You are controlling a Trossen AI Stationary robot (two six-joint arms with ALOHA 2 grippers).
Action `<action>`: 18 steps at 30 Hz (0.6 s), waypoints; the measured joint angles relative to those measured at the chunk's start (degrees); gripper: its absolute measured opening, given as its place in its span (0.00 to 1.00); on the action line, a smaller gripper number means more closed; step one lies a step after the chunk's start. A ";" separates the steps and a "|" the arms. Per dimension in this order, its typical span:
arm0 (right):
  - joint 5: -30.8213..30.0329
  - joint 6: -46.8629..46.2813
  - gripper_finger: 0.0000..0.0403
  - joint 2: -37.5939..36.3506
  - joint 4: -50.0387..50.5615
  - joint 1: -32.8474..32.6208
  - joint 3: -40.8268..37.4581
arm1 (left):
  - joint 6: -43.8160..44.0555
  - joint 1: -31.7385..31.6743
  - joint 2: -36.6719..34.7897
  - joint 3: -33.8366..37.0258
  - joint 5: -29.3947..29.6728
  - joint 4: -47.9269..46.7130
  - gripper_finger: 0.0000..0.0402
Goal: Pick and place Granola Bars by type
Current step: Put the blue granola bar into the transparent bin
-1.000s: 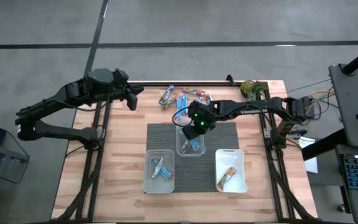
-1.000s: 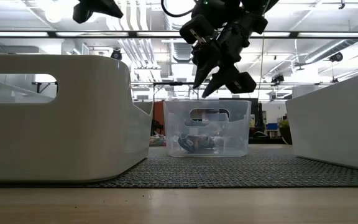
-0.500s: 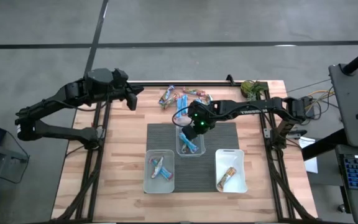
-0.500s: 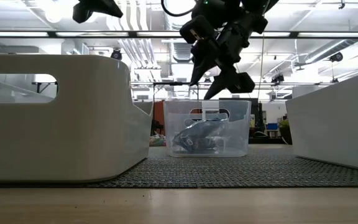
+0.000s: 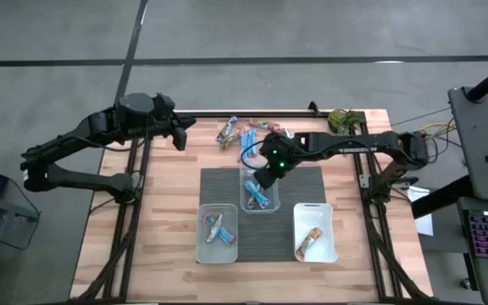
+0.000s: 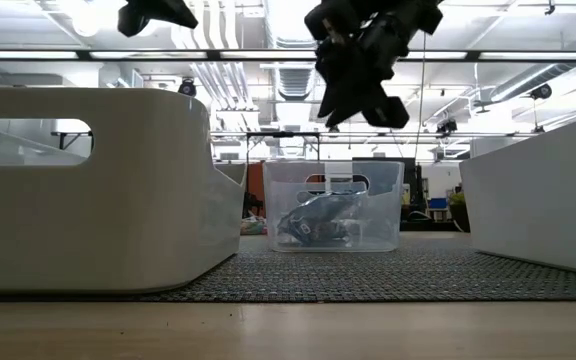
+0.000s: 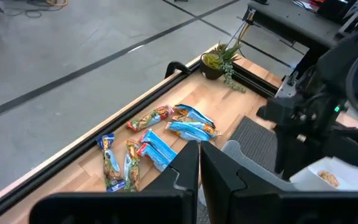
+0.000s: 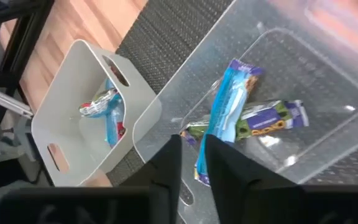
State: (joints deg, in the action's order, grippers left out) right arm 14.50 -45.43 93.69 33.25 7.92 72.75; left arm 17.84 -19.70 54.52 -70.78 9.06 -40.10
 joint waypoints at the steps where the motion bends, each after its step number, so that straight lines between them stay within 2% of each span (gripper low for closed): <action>1: -0.57 0.59 0.12 -0.62 0.22 0.00 0.00 | -0.37 0.00 0.00 0.00 0.00 0.02 0.00; 6: -3.31 3.21 0.03 -4.43 3.00 0.09 0.07 | -3.14 0.00 0.00 0.00 0.00 0.24 0.00; 14: -10.11 9.55 0.02 -10.81 6.25 0.39 0.07 | -7.48 -0.02 0.07 0.00 0.00 0.67 0.00; 18: -12.56 10.49 0.02 -14.14 7.49 0.48 0.06 | -6.15 -0.02 0.09 0.00 -0.03 2.37 0.00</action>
State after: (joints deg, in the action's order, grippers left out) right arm 1.94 -34.95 79.54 40.74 8.40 72.81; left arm 11.69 -19.73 54.61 -70.78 9.03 -37.72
